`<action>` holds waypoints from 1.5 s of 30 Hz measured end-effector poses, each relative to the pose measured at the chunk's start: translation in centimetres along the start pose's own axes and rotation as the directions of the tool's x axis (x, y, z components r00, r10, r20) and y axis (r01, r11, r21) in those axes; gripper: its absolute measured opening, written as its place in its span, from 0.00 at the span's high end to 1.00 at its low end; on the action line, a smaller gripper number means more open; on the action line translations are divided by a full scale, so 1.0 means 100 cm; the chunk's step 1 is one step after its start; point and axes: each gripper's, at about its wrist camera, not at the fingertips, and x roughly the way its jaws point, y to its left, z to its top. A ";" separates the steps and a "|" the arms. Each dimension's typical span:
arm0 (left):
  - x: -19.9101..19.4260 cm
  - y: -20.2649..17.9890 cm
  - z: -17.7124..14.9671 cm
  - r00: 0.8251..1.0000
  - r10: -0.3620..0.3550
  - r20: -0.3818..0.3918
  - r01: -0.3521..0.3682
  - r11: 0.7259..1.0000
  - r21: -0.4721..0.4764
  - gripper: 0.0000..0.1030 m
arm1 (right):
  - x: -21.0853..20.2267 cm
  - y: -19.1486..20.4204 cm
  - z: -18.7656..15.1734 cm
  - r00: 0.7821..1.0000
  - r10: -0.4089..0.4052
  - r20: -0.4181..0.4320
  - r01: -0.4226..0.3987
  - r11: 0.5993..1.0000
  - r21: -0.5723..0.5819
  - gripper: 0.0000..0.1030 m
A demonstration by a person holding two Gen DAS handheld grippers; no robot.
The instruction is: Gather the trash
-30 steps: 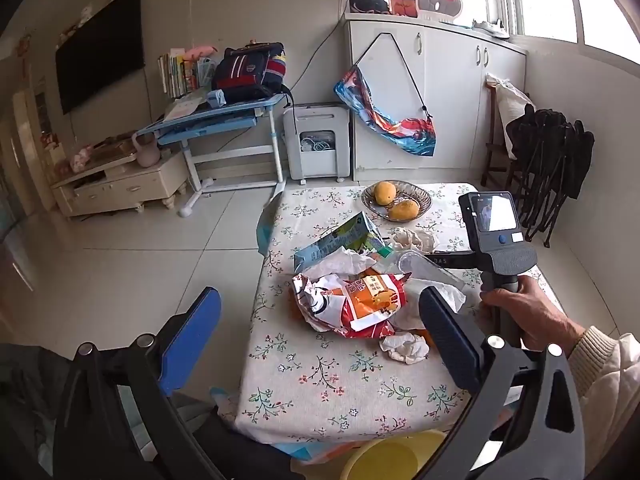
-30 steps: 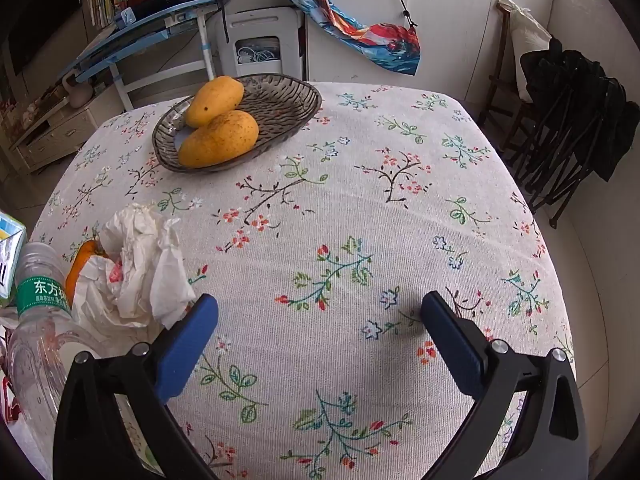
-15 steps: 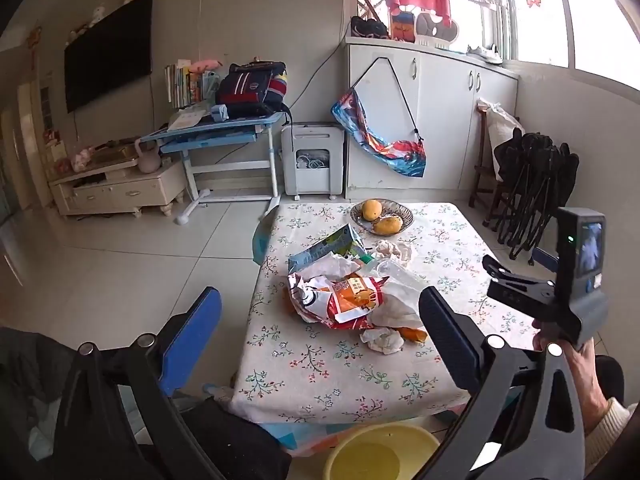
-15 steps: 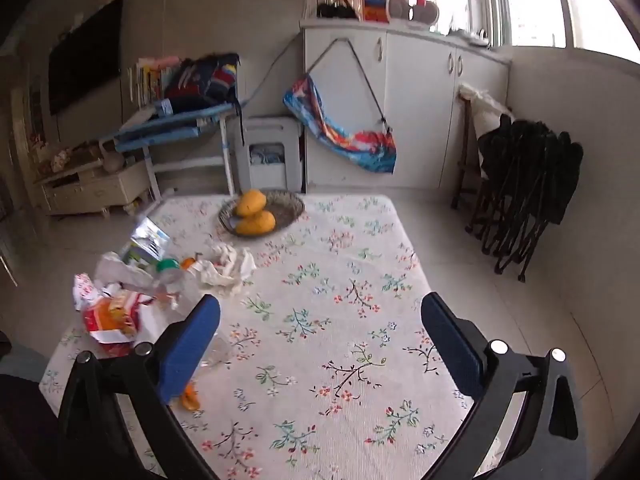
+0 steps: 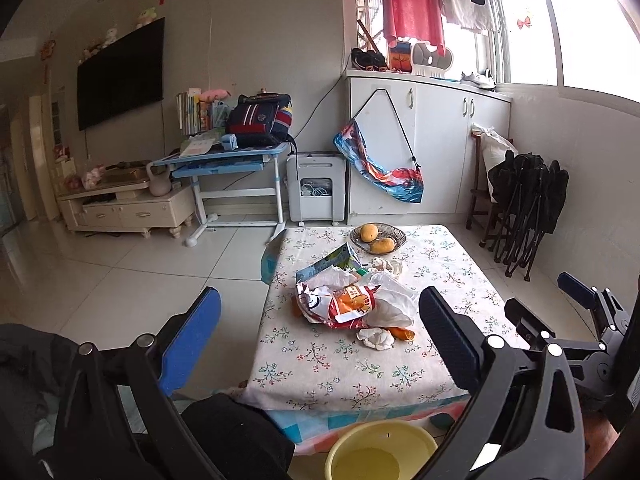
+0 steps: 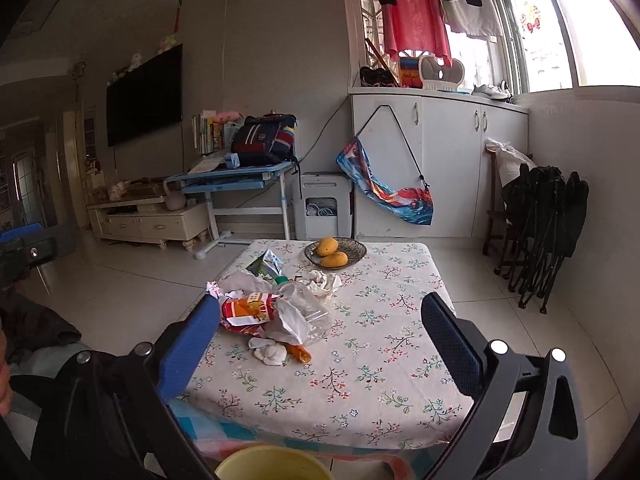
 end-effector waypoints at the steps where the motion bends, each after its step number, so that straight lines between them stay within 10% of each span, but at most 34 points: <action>1: -0.003 0.002 0.000 1.000 0.000 0.000 0.000 1.000 -0.003 0.07 | -0.003 0.002 0.000 1.000 0.005 0.005 -0.005 1.000 0.002 0.06; 45: -0.011 0.003 -0.006 1.000 0.012 -0.016 -0.012 1.000 0.018 0.07 | -0.025 0.023 -0.007 0.992 0.123 -0.017 -0.123 0.992 0.002 0.06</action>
